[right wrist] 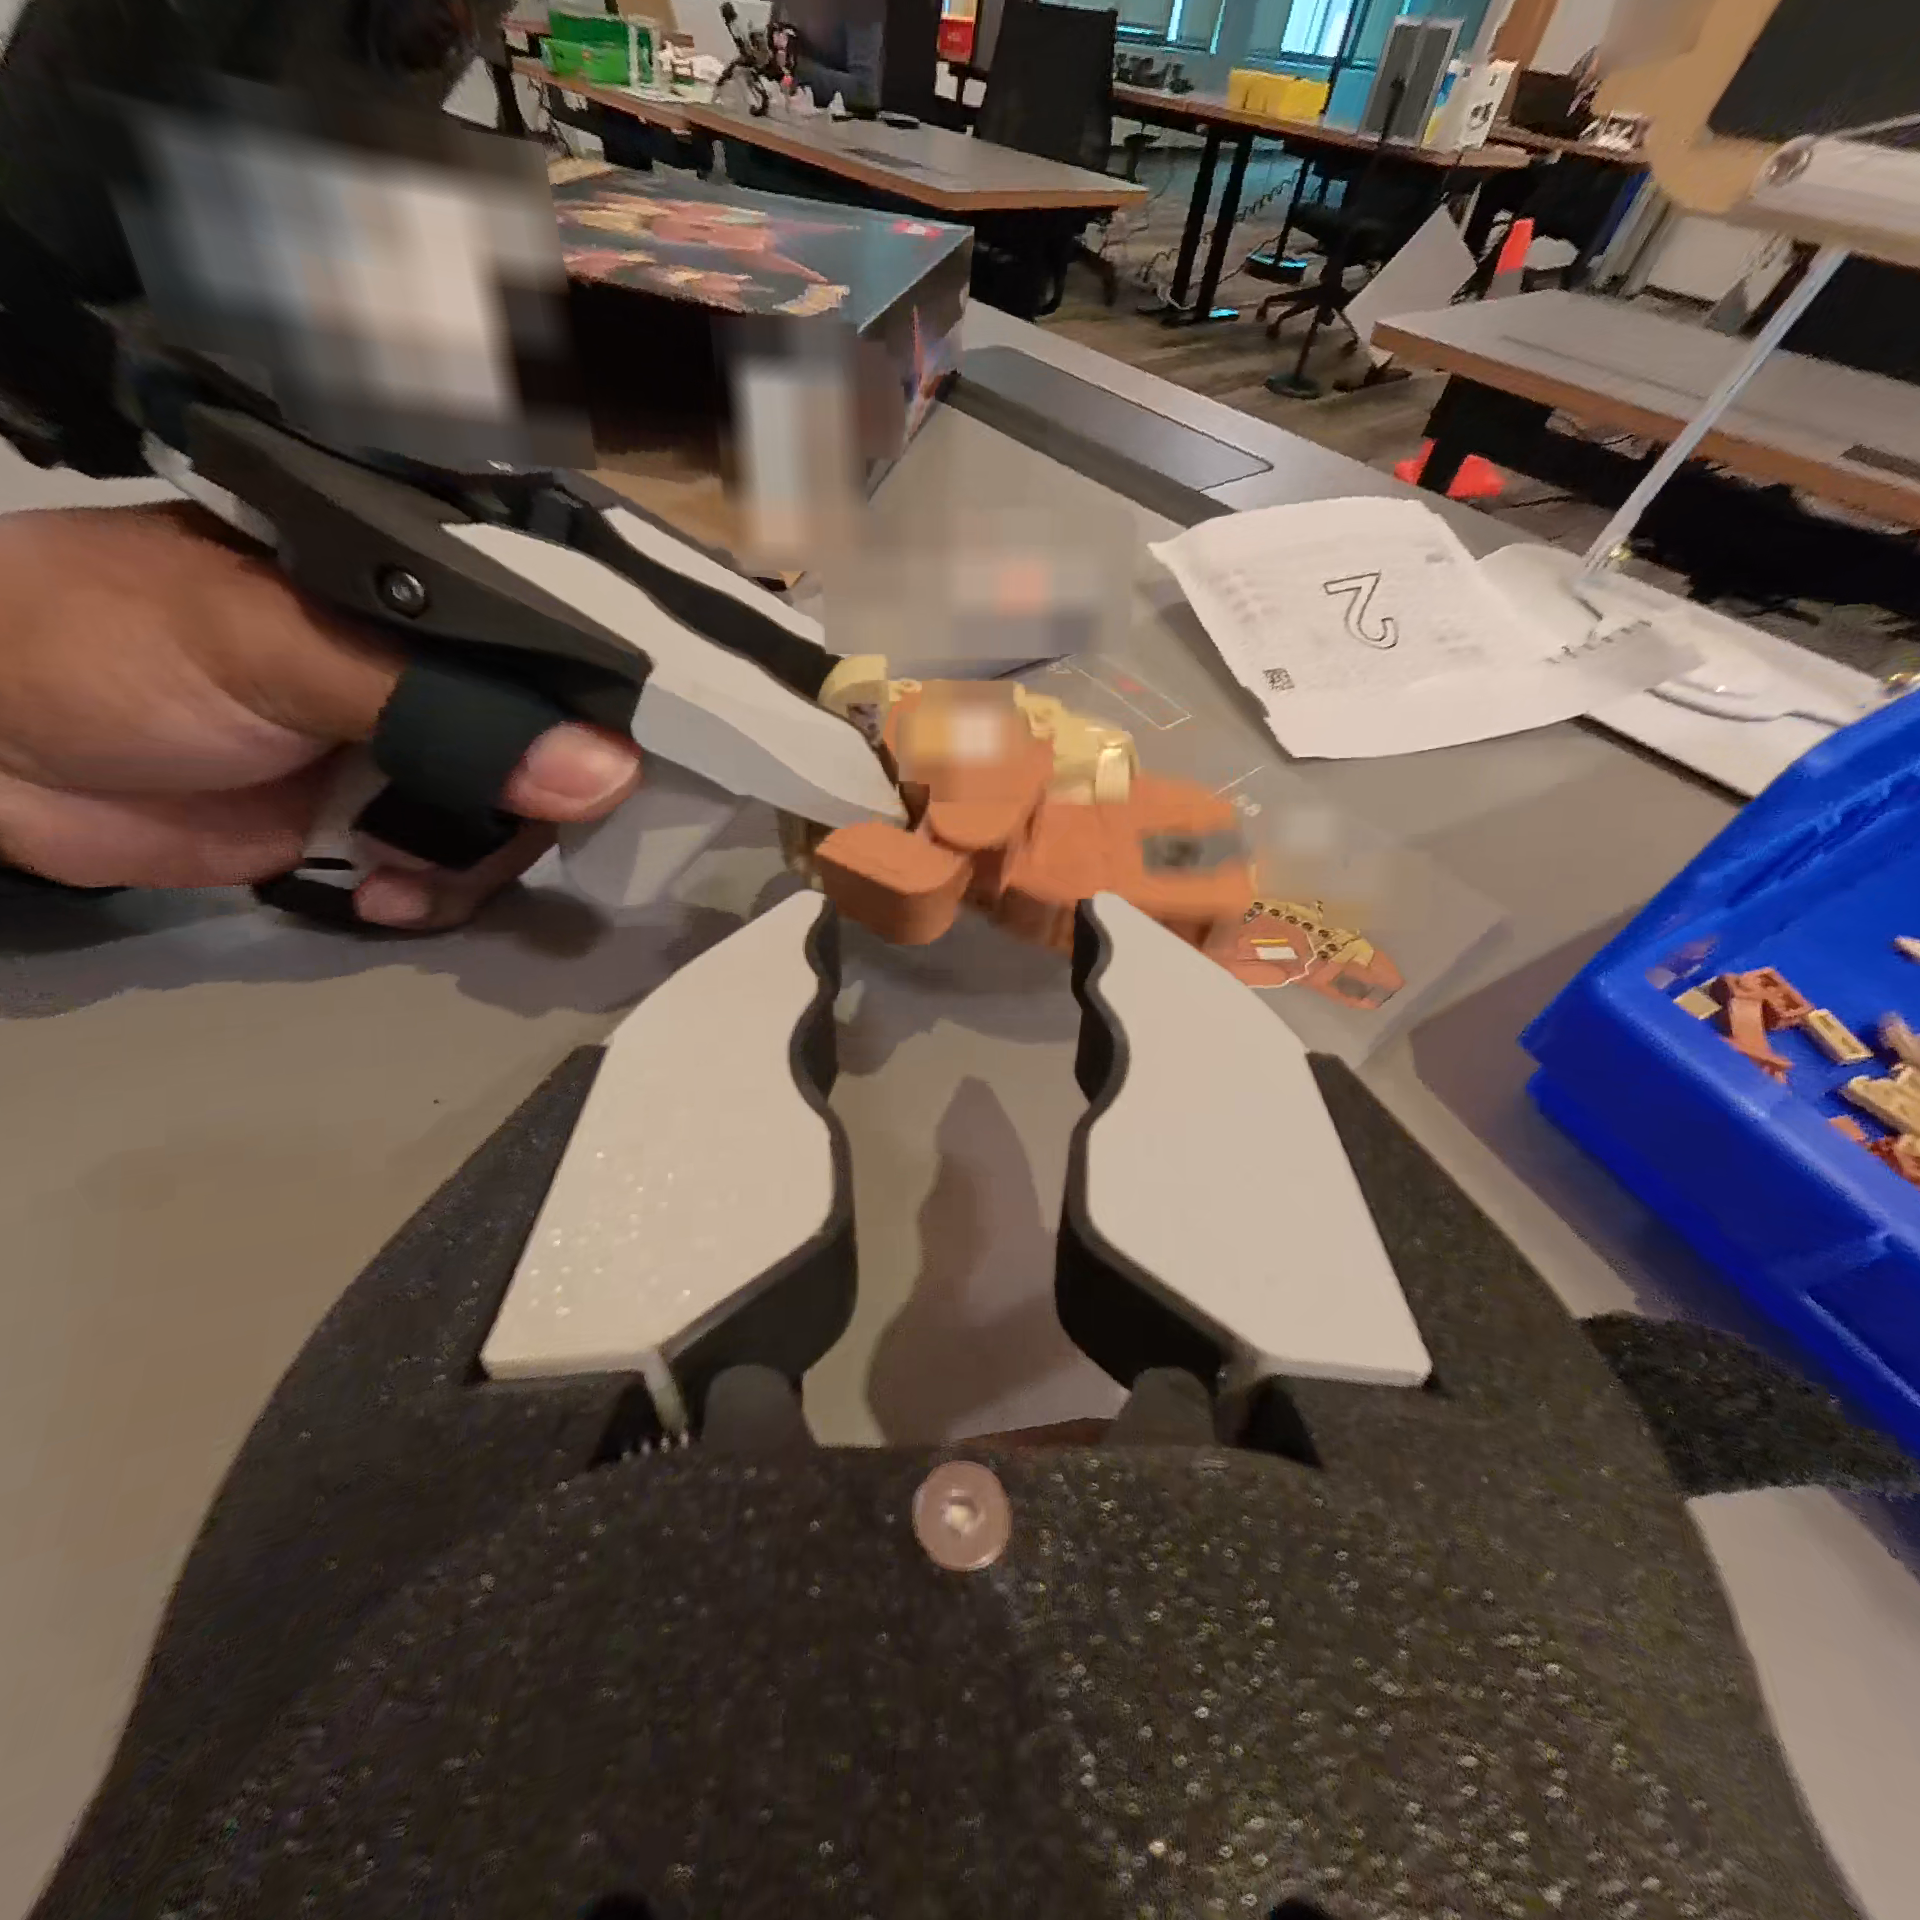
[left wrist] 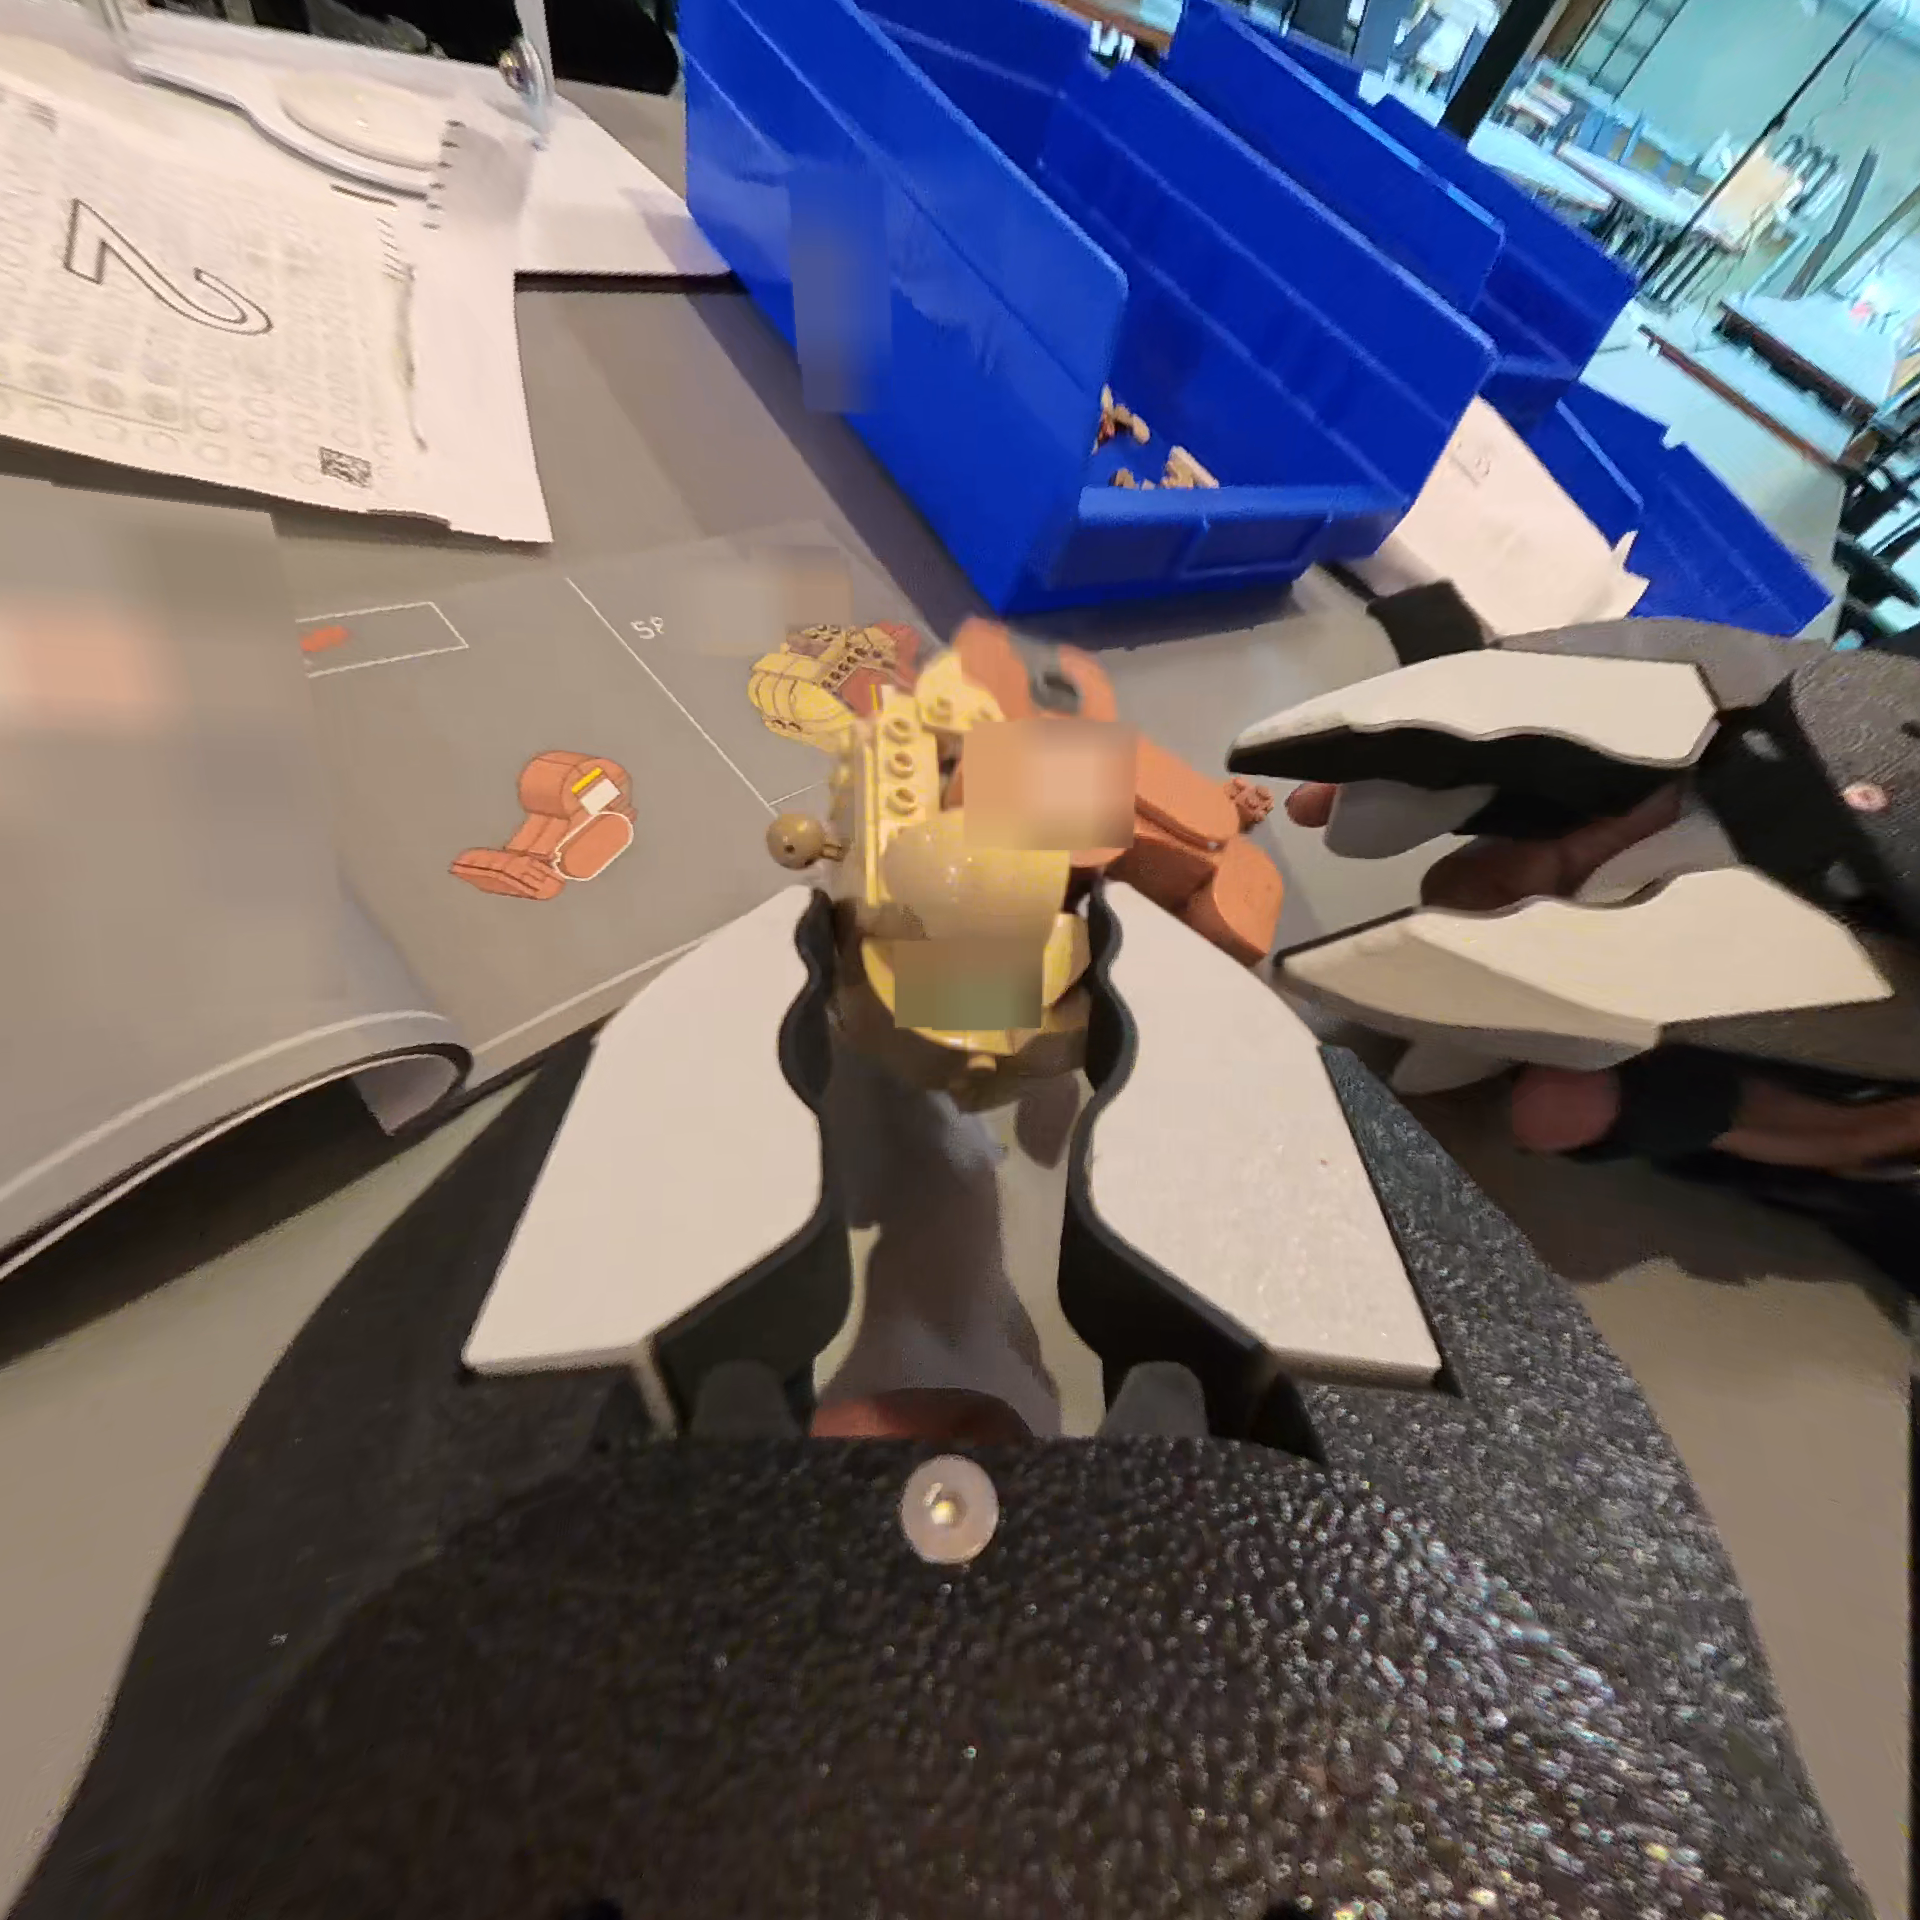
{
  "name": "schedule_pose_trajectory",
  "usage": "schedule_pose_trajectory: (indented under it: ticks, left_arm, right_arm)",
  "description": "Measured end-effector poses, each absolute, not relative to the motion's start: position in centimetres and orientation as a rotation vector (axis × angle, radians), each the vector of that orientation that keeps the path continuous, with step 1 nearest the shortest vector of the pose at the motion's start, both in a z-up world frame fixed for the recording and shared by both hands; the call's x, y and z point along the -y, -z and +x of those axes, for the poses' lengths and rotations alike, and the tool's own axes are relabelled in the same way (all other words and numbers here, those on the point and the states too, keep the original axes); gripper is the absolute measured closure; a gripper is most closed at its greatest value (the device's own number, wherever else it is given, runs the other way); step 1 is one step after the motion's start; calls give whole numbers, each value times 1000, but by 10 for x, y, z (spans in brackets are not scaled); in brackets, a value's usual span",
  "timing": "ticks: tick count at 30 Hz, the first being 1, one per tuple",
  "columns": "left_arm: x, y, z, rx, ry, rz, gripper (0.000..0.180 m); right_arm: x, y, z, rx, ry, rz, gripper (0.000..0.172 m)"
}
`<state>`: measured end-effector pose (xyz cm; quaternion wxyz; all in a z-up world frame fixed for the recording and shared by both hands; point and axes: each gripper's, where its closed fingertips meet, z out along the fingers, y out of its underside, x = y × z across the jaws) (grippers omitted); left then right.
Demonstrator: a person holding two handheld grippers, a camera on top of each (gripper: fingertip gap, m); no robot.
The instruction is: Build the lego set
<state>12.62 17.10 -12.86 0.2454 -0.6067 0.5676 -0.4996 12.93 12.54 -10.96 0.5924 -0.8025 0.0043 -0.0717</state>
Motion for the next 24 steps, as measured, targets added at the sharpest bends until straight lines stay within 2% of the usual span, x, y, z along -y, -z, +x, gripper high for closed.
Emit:
schedule_pose_trajectory:
  ticks: [9, 24]
  left_arm:
    - [-171, 130, 126, -1530, 1340, -1672, 136]
    - [-174, 106, 123, -1319, 1331, -1564, 136]
  right_arm:
    - [-130, 121, 122, -25, 206, -1952, 130]
    - [-139, 103, 124, -123, 325, -1872, 135]
